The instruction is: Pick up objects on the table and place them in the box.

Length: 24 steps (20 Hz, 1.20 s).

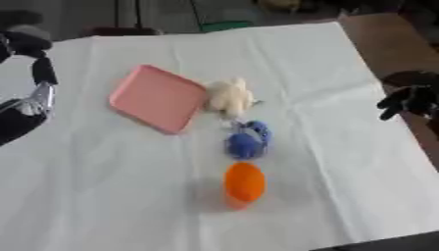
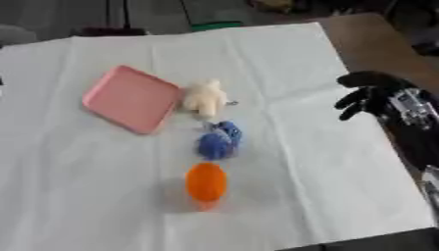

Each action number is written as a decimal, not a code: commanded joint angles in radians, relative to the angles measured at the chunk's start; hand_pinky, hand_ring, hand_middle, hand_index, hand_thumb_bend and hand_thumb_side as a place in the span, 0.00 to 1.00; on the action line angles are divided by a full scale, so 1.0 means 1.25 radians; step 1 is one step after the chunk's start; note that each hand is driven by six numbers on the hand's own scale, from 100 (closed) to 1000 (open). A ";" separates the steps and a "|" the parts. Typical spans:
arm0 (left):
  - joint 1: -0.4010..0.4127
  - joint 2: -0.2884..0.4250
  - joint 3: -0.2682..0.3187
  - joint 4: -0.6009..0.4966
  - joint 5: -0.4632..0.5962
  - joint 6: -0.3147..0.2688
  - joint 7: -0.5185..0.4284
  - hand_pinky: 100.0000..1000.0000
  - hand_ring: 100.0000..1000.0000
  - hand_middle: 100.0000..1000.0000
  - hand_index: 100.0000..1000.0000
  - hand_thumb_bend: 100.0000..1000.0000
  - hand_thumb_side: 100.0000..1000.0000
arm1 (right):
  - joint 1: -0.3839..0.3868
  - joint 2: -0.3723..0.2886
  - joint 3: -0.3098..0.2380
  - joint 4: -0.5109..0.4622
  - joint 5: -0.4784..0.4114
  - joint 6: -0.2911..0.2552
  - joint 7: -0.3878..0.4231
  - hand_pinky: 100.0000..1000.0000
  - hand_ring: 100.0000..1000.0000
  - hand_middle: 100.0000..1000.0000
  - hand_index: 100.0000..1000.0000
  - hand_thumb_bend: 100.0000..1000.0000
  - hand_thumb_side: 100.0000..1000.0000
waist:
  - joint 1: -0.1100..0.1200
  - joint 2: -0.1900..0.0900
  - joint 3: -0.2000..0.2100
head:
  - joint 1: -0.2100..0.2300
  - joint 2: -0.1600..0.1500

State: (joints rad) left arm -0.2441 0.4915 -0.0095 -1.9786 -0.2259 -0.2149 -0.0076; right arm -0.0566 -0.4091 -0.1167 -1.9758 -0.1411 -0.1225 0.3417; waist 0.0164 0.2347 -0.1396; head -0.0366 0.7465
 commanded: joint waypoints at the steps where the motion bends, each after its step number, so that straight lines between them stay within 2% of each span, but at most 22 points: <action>1: -0.009 0.023 -0.006 -0.017 0.005 -0.009 -0.008 0.63 0.65 0.77 0.87 0.00 0.05 | -0.004 -0.012 -0.007 -0.010 0.003 -0.002 -0.001 0.49 0.58 0.73 0.73 0.00 0.96 | -0.002 -0.011 0.000 | 0.001 -0.003; 2: -0.009 0.025 -0.009 -0.017 0.007 -0.011 -0.012 0.63 0.65 0.77 0.87 0.00 0.05 | -0.004 -0.012 -0.007 -0.010 0.003 -0.002 -0.001 0.49 0.58 0.73 0.73 0.00 0.96 | -0.002 -0.011 0.000 | 0.001 -0.003; 3: -0.011 0.029 -0.015 -0.017 0.009 -0.016 -0.019 0.63 0.65 0.77 0.87 0.38 0.00 | -0.004 -0.012 -0.007 -0.010 0.003 -0.002 0.000 0.49 0.58 0.73 0.73 0.00 0.97 | -0.002 -0.011 0.000 | 0.002 -0.002; 4: -0.015 0.044 -0.039 -0.017 0.014 -0.032 -0.043 0.64 0.66 0.78 0.87 0.00 0.06 | -0.005 -0.013 -0.006 -0.010 0.003 -0.002 0.000 0.49 0.58 0.73 0.73 0.00 0.96 | -0.001 -0.011 -0.002 | 0.003 -0.002; 5: -0.019 0.059 -0.065 -0.017 0.023 -0.048 -0.070 0.63 0.65 0.78 0.88 0.00 0.10 | -0.006 -0.013 -0.005 -0.010 0.002 -0.002 0.001 0.49 0.58 0.73 0.73 0.00 0.96 | 0.000 -0.011 -0.004 | 0.004 -0.002; 6: -0.024 0.072 -0.091 -0.017 0.035 -0.062 -0.100 0.63 0.65 0.78 0.88 0.00 0.10 | -0.006 -0.014 -0.004 -0.010 0.002 -0.002 0.002 0.49 0.58 0.73 0.73 0.00 0.96 | 0.000 -0.011 -0.006 | 0.005 -0.002; 7: -0.029 0.082 -0.109 -0.017 0.048 -0.071 -0.127 0.63 0.65 0.78 0.88 0.00 0.18 | -0.007 -0.014 -0.004 -0.010 0.002 -0.002 0.003 0.49 0.58 0.73 0.73 0.00 0.96 | 0.000 -0.012 -0.007 | 0.006 -0.002; 9: -0.046 0.100 -0.154 -0.017 0.076 -0.083 -0.190 0.63 0.66 0.79 0.88 0.00 0.21 | -0.006 -0.014 -0.003 -0.010 0.001 -0.002 0.004 0.49 0.58 0.73 0.73 0.00 0.96 | 0.000 -0.013 -0.011 | 0.008 -0.001; 12: -0.070 0.113 -0.191 -0.017 0.106 -0.072 -0.255 0.63 0.66 0.79 0.88 0.00 0.23 | -0.006 -0.015 -0.002 -0.010 0.000 -0.002 0.004 0.49 0.58 0.73 0.73 0.00 0.96 | 0.000 -0.014 -0.013 | 0.008 0.000; 13: -0.076 0.115 -0.198 -0.017 0.112 -0.067 -0.269 0.62 0.66 0.79 0.88 0.00 0.31 | -0.006 -0.015 -0.002 -0.010 -0.001 -0.002 0.004 0.49 0.58 0.73 0.73 0.00 0.96 | 0.000 -0.015 -0.015 | 0.008 0.000; 14: -0.093 0.115 -0.222 -0.011 0.119 -0.056 -0.293 0.62 0.66 0.79 0.88 0.00 0.35 | -0.006 -0.015 -0.001 -0.011 -0.001 -0.002 0.005 0.49 0.58 0.73 0.73 0.00 0.96 | -0.001 -0.016 -0.017 | 0.009 0.000; 15: -0.108 0.113 -0.240 -0.004 0.126 -0.045 -0.314 0.61 0.66 0.79 0.88 0.05 0.41 | -0.005 -0.016 -0.001 -0.011 -0.002 -0.003 0.005 0.49 0.58 0.73 0.73 0.00 0.96 | -0.002 -0.016 -0.018 | 0.008 0.001; 16: -0.127 0.107 -0.260 0.008 0.131 -0.036 -0.336 0.61 0.66 0.79 0.88 0.06 0.41 | -0.005 -0.016 0.000 -0.011 -0.002 -0.003 0.006 0.49 0.58 0.73 0.73 0.00 0.96 | -0.003 -0.017 -0.020 | 0.006 0.001; 17: -0.141 0.102 -0.273 0.020 0.135 -0.031 -0.352 0.61 0.66 0.79 0.88 0.15 0.46 | -0.005 -0.016 0.001 -0.011 -0.003 -0.003 0.006 0.49 0.58 0.73 0.73 0.00 0.96 | -0.003 -0.018 -0.021 | 0.005 0.001; 18: -0.156 0.096 -0.287 0.034 0.135 -0.029 -0.369 0.61 0.66 0.79 0.88 0.15 0.46 | -0.005 -0.016 0.001 -0.011 -0.004 -0.003 0.007 0.49 0.58 0.73 0.73 0.00 0.96 | -0.004 -0.018 -0.021 | 0.004 0.002; 19: -0.168 0.090 -0.297 0.048 0.133 -0.030 -0.382 0.62 0.66 0.79 0.88 0.24 0.49 | -0.005 -0.016 0.002 -0.011 -0.004 -0.003 0.007 0.49 0.58 0.73 0.73 0.00 0.96 | -0.004 -0.019 -0.022 | 0.004 0.002; 21: -0.196 0.074 -0.320 0.080 0.120 -0.036 -0.411 0.62 0.66 0.79 0.88 0.33 0.53 | -0.005 -0.016 0.003 -0.011 -0.005 -0.004 0.008 0.49 0.58 0.73 0.73 0.00 0.96 | -0.006 -0.019 -0.025 | 0.004 0.002; 22: -0.207 0.067 -0.329 0.097 0.112 -0.042 -0.422 0.62 0.66 0.79 0.88 0.33 0.53 | -0.005 -0.016 0.003 -0.011 -0.005 -0.004 0.008 0.49 0.58 0.73 0.73 0.00 0.96 | -0.006 -0.020 -0.025 | 0.004 0.003; 23: -0.216 0.060 -0.336 0.110 0.104 -0.049 -0.431 0.63 0.67 0.79 0.89 0.39 0.54 | -0.005 -0.016 0.003 -0.011 -0.005 -0.004 0.008 0.49 0.58 0.73 0.73 0.00 0.96 | -0.007 -0.020 -0.026 | 0.004 0.003; 24: -0.236 0.047 -0.349 0.130 0.087 -0.058 -0.449 0.64 0.67 0.79 0.89 0.40 0.54 | -0.005 -0.016 0.004 -0.012 -0.006 -0.004 0.009 0.49 0.58 0.73 0.73 0.00 0.96 | -0.008 -0.021 -0.029 | 0.004 0.004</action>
State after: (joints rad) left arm -0.5190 0.5533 -0.4348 -1.8289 -0.1020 -0.2786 -0.5474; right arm -0.0569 -0.4091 -0.1096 -1.9758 -0.1420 -0.1269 0.3490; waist 0.0098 0.2287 -0.1734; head -0.0291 0.7480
